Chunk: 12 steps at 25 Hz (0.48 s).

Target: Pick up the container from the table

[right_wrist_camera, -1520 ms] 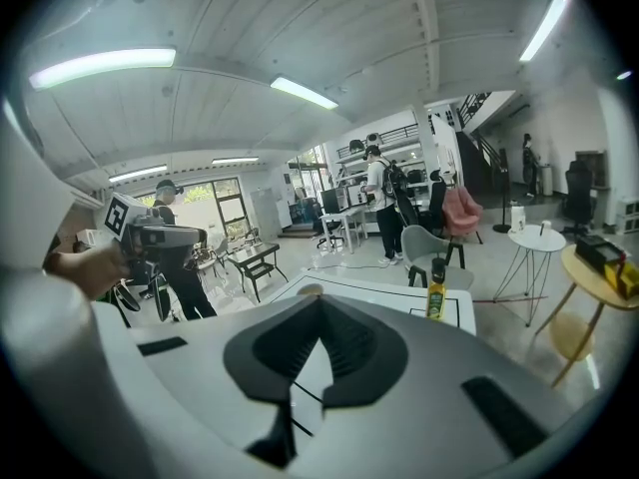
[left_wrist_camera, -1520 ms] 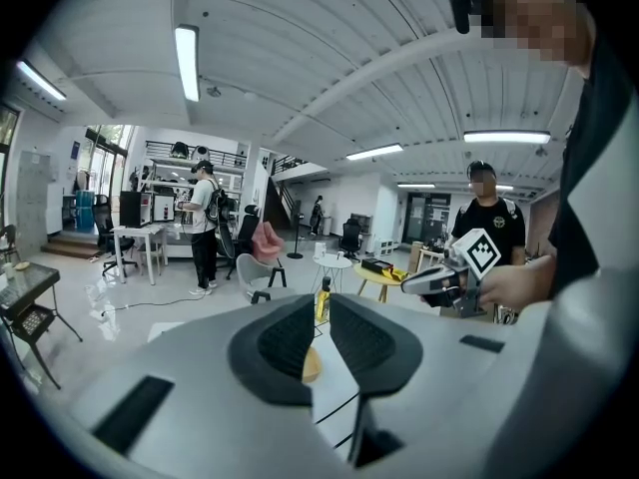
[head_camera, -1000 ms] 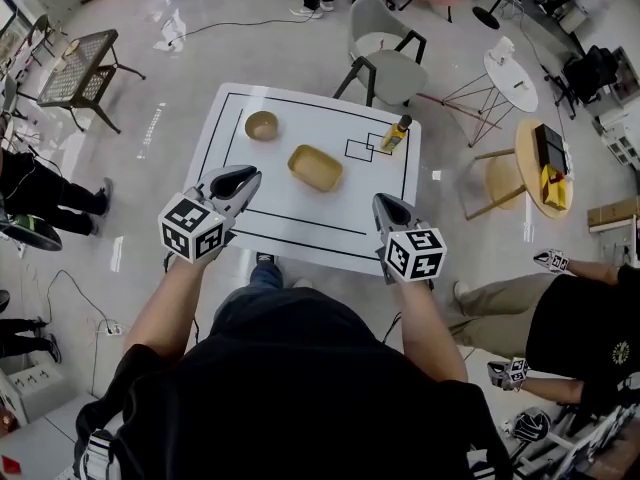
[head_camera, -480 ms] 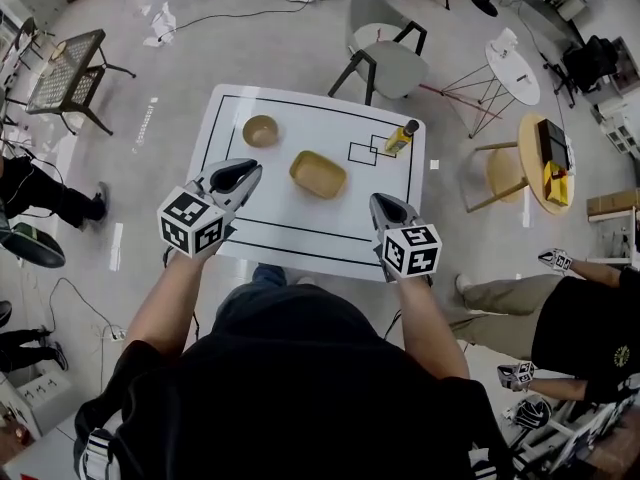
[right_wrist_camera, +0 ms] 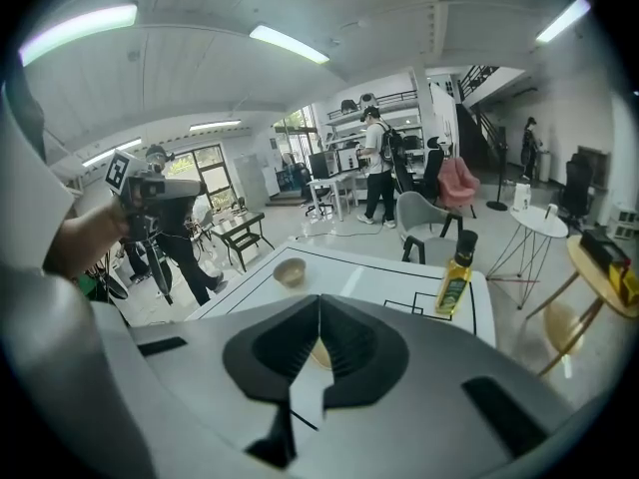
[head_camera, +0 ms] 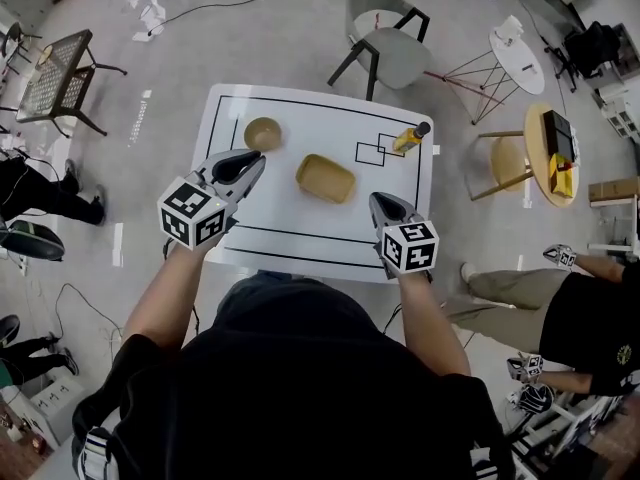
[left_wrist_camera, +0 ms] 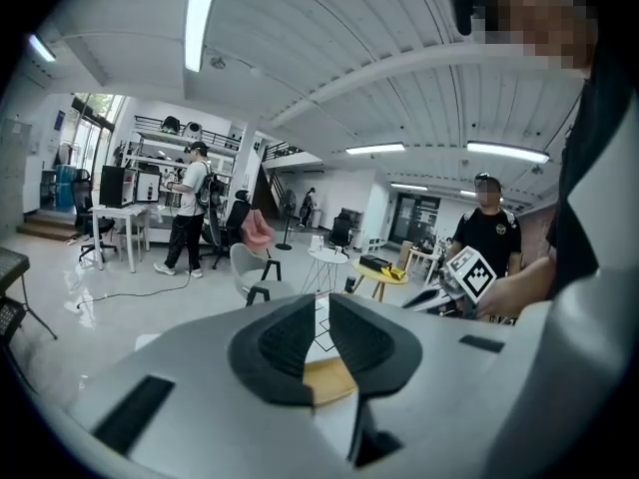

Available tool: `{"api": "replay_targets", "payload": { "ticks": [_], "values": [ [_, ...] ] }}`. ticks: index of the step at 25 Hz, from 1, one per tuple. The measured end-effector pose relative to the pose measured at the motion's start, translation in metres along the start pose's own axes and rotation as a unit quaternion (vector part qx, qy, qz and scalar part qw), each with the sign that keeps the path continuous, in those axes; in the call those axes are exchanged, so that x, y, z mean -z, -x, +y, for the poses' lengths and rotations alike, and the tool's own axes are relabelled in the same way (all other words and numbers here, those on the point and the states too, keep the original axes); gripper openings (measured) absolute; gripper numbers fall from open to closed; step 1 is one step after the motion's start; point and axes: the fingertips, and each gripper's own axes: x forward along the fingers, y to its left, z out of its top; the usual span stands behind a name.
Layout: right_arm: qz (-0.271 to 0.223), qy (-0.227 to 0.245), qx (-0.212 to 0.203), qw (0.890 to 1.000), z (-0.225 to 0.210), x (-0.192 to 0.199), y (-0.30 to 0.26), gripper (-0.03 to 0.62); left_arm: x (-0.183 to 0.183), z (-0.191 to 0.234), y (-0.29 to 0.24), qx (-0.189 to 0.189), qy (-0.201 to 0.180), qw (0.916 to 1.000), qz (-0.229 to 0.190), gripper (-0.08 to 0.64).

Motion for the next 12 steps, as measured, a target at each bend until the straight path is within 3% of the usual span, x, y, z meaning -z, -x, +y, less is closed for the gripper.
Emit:
{"api": "replay_targets", "payload": {
  "ticks": [12],
  "values": [
    [0.045,0.002,0.011,0.999,0.0,0.009,-0.053,0.009,0.006,0.048,-0.017,0.018,0.013,0.9997,0.012,0.045]
  ]
}}
